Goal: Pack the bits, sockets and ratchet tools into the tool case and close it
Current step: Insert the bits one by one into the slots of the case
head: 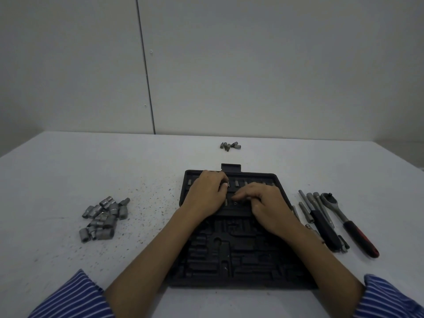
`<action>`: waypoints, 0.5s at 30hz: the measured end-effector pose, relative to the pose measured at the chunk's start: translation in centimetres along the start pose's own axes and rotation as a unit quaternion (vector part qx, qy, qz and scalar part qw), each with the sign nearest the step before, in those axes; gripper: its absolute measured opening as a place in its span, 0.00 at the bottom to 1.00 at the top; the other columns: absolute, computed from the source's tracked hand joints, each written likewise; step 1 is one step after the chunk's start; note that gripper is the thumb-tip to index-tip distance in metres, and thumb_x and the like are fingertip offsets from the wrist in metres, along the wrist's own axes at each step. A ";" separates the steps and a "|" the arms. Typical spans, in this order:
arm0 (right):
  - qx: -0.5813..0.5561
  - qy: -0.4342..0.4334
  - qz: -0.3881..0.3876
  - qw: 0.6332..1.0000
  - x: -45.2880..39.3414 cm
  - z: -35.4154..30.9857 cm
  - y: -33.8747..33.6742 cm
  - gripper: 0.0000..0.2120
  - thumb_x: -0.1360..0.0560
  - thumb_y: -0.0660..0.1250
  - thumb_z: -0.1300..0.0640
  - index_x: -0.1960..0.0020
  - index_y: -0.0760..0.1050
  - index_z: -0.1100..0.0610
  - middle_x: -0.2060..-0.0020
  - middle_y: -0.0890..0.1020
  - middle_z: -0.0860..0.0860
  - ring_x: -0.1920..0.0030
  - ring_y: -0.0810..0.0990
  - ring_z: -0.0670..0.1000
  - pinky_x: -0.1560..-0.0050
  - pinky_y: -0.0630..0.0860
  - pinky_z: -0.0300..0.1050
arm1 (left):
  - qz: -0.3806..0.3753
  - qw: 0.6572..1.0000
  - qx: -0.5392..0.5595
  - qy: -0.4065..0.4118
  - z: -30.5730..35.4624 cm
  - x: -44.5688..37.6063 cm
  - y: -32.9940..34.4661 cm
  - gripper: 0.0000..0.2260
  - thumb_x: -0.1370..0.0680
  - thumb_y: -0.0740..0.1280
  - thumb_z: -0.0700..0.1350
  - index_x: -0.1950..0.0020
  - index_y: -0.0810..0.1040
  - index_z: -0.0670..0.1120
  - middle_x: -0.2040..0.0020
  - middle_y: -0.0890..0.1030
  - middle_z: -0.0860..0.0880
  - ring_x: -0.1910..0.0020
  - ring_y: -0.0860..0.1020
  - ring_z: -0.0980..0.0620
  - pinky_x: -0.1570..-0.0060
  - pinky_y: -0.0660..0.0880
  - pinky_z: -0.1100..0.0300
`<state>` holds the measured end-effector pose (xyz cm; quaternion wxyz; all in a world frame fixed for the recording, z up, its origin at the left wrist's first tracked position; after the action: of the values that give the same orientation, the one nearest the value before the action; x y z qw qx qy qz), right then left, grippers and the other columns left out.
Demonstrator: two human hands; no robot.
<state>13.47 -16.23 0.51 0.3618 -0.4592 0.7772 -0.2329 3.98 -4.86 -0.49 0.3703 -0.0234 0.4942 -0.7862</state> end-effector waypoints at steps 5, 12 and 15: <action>0.012 0.008 -0.015 1.000 -0.2 0.3 0.3 0.24 0.33 0.55 0.77 0.55 0.85 0.57 0.55 0.81 0.45 0.51 0.77 0.43 0.33 0.68 0.52 | -0.004 1.000 0.002 -0.008 -0.1 0.0 0.1 0.10 0.21 0.59 0.45 0.44 0.77 0.45 0.46 0.79 0.48 0.42 0.71 0.50 0.43 0.71 0.53; 0.013 -0.007 -0.021 1.000 0.0 0.1 0.1 0.25 0.35 0.56 0.78 0.54 0.84 0.57 0.55 0.83 0.50 0.54 0.77 0.41 0.42 0.72 0.36 | -0.006 1.000 0.001 -0.009 0.0 0.1 -0.1 0.10 0.21 0.59 0.45 0.43 0.76 0.45 0.45 0.79 0.48 0.42 0.71 0.51 0.43 0.71 0.54; 0.008 -0.006 -0.011 1.000 0.1 -0.1 -0.2 0.25 0.33 0.55 0.78 0.52 0.83 0.57 0.55 0.83 0.50 0.55 0.77 0.36 0.50 0.67 0.22 | -0.006 1.000 0.001 -0.008 0.0 0.1 -0.1 0.10 0.21 0.59 0.45 0.43 0.77 0.45 0.45 0.79 0.47 0.43 0.72 0.50 0.44 0.71 0.53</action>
<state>13.43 -16.38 0.69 0.3673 -0.4663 0.7679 -0.2409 3.85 -4.90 -0.45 0.3696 -0.0322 0.4904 -0.7886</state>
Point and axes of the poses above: each hand's wrist, its own x-axis away from the middle knuckle, its own y-axis out of the palm, z = x × y, the point moved 4 cm from there along -x, towards the middle knuckle
